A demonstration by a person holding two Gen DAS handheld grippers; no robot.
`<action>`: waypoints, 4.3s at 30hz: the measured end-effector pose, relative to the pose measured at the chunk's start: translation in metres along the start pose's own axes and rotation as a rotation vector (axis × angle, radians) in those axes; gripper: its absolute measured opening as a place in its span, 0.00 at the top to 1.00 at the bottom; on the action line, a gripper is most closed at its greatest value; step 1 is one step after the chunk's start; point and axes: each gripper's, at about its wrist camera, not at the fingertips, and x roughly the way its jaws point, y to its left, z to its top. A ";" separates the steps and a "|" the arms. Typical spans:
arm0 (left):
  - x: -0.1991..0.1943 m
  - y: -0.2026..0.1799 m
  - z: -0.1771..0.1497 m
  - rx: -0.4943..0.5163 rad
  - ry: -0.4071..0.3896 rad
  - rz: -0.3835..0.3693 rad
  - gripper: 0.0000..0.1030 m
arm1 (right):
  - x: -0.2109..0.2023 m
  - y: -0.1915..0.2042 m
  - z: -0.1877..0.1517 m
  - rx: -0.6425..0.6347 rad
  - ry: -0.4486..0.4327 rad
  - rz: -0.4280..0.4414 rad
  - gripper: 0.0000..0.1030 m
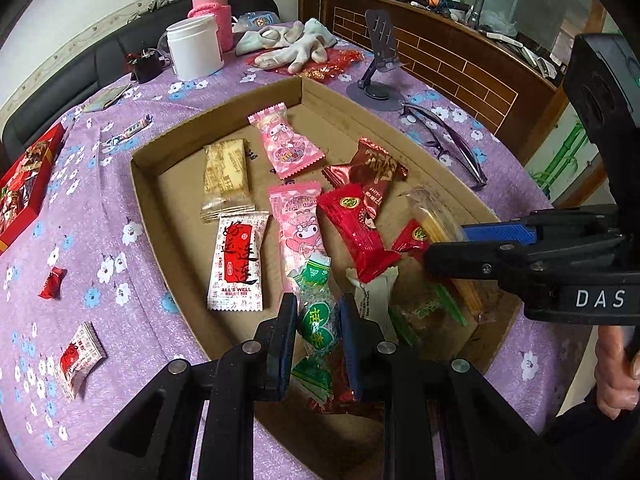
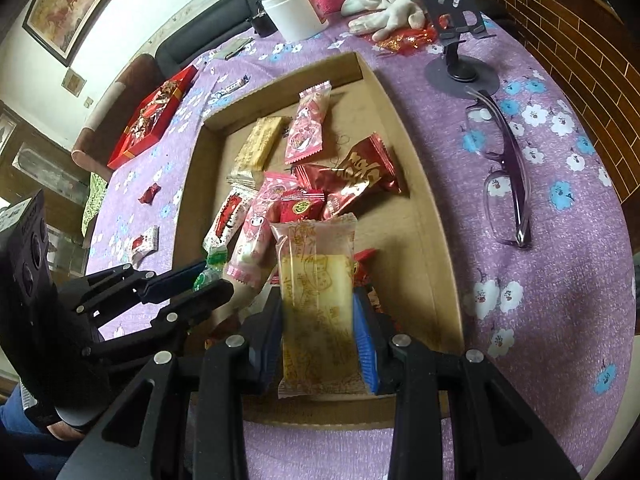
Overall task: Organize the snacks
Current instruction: 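Carry the cake bar and green candy over the tray and open both grippers, then grasp the white-and-red packet with the left gripper while the right gripper grasps a small red candy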
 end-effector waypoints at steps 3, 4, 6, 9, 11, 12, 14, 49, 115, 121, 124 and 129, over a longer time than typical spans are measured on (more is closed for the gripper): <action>0.002 0.000 0.000 0.004 0.002 -0.002 0.79 | 0.003 0.001 0.000 -0.002 0.009 -0.003 0.69; 0.003 0.000 0.000 0.004 0.002 -0.003 0.79 | 0.003 0.001 0.000 -0.004 0.010 -0.005 0.69; 0.003 0.000 -0.001 0.003 0.002 -0.005 0.79 | 0.004 0.003 0.000 -0.011 0.011 -0.008 0.69; 0.004 0.000 -0.001 0.002 0.002 -0.008 0.79 | 0.004 0.004 0.000 -0.014 0.010 -0.016 0.67; 0.004 0.000 -0.001 0.003 0.001 -0.009 0.79 | 0.003 0.004 0.000 -0.013 0.008 -0.020 0.67; 0.004 0.000 -0.001 0.004 0.000 -0.011 0.79 | 0.003 0.004 -0.001 -0.013 0.006 -0.022 0.67; 0.003 0.000 -0.002 0.009 0.000 -0.013 0.79 | 0.002 0.004 -0.001 -0.015 0.003 -0.024 0.67; -0.038 0.008 -0.009 -0.014 -0.105 -0.021 0.52 | -0.022 0.014 -0.017 0.009 -0.059 -0.054 0.64; -0.069 0.226 -0.173 -0.359 -0.038 0.214 0.74 | 0.035 0.193 0.028 -0.182 0.075 0.062 0.63; -0.077 0.234 -0.188 -0.359 -0.042 0.223 0.74 | 0.100 0.253 0.076 -0.098 0.142 0.118 0.63; -0.078 0.234 -0.190 -0.343 -0.044 0.217 0.74 | 0.134 0.266 0.094 -0.030 0.171 0.103 0.63; -0.079 0.234 -0.192 -0.329 -0.052 0.194 0.74 | 0.171 0.274 0.114 0.041 0.186 0.056 0.63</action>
